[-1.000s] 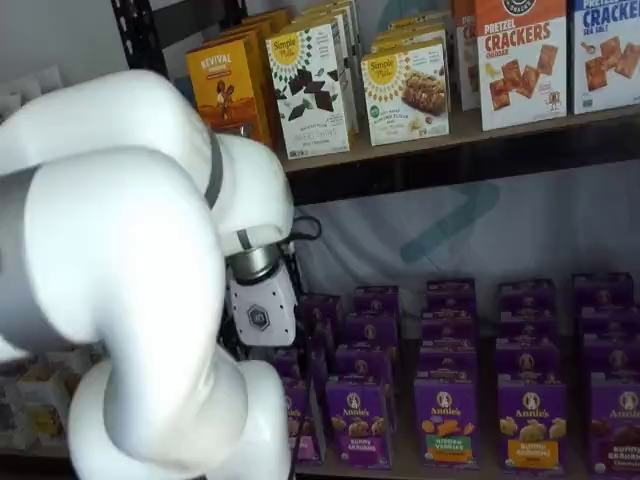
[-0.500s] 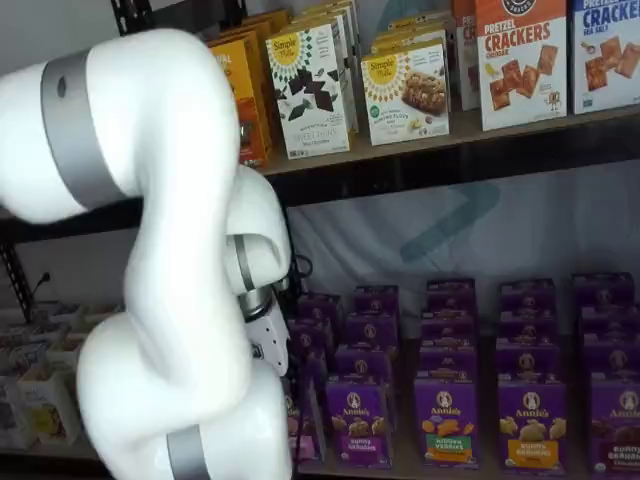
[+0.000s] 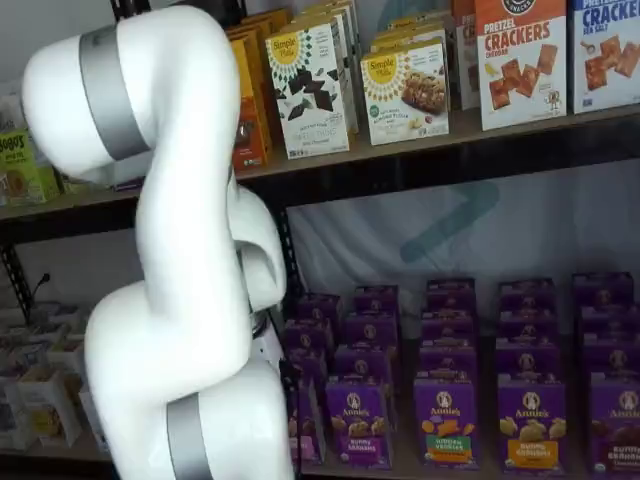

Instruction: Pick up the purple box with a pink patch in the middle, on the bottom shelf, the first box from the left

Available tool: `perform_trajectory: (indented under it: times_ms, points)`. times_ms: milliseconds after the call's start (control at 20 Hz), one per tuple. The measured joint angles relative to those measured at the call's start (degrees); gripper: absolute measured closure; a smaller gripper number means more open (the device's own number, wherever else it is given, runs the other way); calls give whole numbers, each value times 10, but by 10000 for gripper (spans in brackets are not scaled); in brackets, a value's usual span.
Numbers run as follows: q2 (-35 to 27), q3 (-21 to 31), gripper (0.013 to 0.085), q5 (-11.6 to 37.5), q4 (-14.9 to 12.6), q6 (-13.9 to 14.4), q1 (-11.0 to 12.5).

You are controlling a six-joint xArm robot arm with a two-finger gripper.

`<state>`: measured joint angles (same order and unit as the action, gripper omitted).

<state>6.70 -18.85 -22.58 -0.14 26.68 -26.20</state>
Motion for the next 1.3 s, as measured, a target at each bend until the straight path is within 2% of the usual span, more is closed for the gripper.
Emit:
perform_trajectory:
  times_ms: [100,450,700,800,950,1050,1300]
  points:
    - [-29,-16,130,10,4,-1,-2]
    - [-142,-94,130,39,54,-54,3]
    - [-195,-141,130,54,60,-72,14]
    - [-217,-160,130,63,76,-92,18]
    - [-252,-197,130,67,118,-137,23]
    - [-272,-219,130,67,135,-157,26]
    - [-312,-264,130,63,152,-182,36]
